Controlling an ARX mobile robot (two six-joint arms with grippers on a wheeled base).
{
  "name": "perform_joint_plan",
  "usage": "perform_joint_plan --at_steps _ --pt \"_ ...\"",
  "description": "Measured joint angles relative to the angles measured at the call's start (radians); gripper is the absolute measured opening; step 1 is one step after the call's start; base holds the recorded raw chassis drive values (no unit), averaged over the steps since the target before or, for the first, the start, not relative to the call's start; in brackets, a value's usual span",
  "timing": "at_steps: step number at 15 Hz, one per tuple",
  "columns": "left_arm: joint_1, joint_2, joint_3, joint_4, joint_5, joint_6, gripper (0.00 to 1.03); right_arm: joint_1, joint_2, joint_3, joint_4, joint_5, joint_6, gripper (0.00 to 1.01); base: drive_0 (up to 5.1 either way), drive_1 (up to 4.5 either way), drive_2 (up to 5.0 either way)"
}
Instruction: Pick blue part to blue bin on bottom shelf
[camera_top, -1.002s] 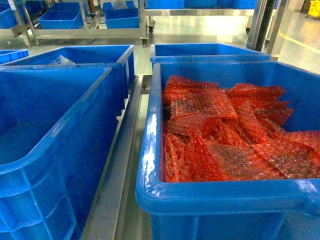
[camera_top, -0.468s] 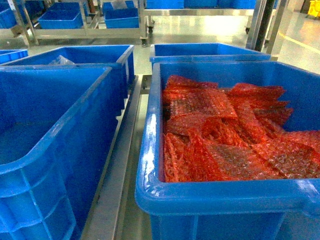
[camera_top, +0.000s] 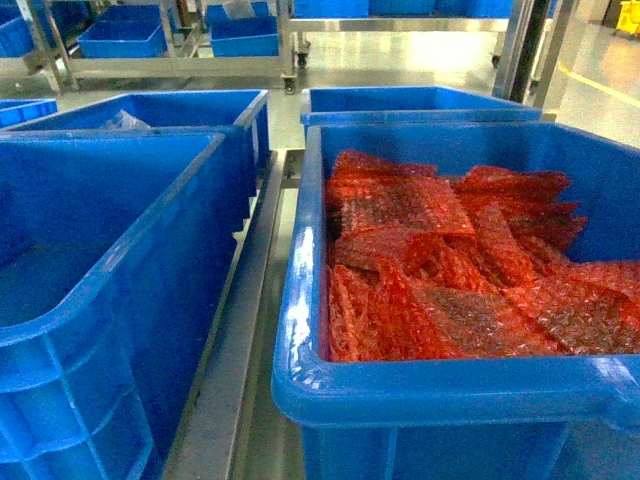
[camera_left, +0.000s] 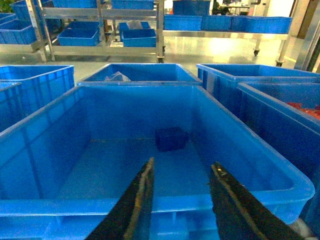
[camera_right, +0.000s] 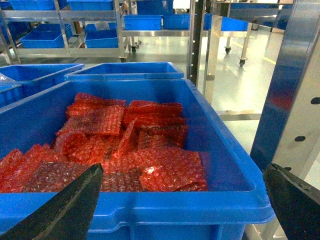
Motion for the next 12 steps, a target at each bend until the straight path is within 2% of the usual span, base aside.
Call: perform_joint_plan --at_steps 3,7,8,9,12 --pt "0.0 0.0 0.0 0.0 0.0 0.0 0.64 0.0 0.0 0.0 0.0 0.0 0.0 0.98 0.0 0.0 0.0" --pt "0.0 0.0 0.0 0.0 0.0 0.0 0.82 0.0 0.0 0.0 0.0 0.0 0.0 0.98 0.0 0.0 0.0" --pt "0.0 0.0 0.0 0.0 0.0 0.0 0.94 0.0 0.0 0.0 0.0 0.0 0.0 0.98 0.0 0.0 0.0" --pt "0.0 0.0 0.0 0.0 0.0 0.001 0.99 0.0 0.0 0.0 0.0 0.0 0.0 0.98 0.0 0.0 0.0" --pt "0.0 0.0 0.0 0.0 0.0 0.001 0.98 0.0 0.0 0.0 0.0 0.0 0.0 0.98 0.0 0.0 0.0"
